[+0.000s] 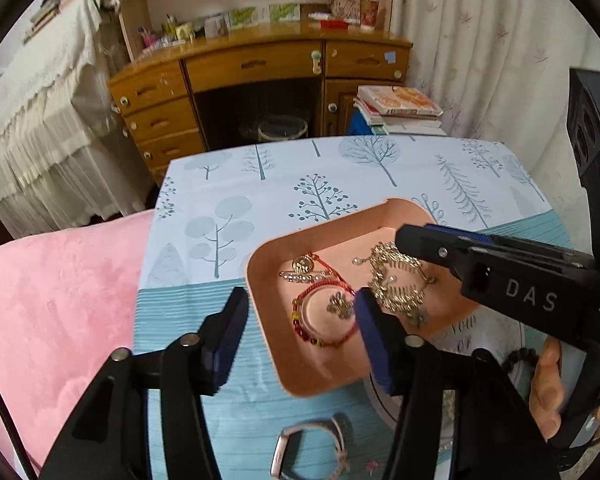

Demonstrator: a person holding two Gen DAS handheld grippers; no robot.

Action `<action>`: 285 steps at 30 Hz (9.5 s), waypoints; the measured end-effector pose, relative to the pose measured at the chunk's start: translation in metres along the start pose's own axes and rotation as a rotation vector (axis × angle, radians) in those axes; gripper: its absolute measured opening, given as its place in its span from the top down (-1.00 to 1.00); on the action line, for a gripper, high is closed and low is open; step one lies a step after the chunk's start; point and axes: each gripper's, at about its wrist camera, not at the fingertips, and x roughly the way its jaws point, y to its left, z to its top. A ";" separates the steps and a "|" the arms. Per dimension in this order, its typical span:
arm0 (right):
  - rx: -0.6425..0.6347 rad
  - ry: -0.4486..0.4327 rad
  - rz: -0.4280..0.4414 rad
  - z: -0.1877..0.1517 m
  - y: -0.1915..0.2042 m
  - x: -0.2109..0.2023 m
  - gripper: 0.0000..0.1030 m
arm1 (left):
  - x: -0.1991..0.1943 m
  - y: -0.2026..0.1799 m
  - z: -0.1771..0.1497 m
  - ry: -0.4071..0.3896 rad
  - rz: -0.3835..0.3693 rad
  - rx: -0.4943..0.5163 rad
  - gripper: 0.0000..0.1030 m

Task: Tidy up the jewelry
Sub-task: 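Withdraw both tools from the tray toward the white watch and black bead bracelet, then grasp the white watch band with the left tool while the right tool grasps the black bead bracelet, then carry the watch with the left tool while the right tool carries the bracelet into the tray, then open both, then withdraw both tools from the tray and move them to the small rings, then grasp a silver ring with the right tool while the left tool grasps the pink-stone ring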

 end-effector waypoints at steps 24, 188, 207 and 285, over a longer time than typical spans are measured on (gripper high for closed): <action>-0.060 -0.140 -0.039 -0.115 0.010 -0.131 0.56 | -0.143 -0.040 -0.113 -0.275 0.015 -0.072 -0.75; -0.117 -0.054 -0.097 -0.017 0.031 -0.050 0.66 | -0.050 0.041 -0.069 -0.106 -0.154 -0.178 0.00; -0.192 -0.050 -0.023 -0.090 0.029 -0.125 0.66 | -0.109 0.012 -0.095 -0.154 -0.198 -0.116 -0.23; -0.340 0.074 -0.012 -0.174 -0.036 -0.057 0.70 | 0.012 -0.062 -0.138 0.177 0.010 -0.144 0.25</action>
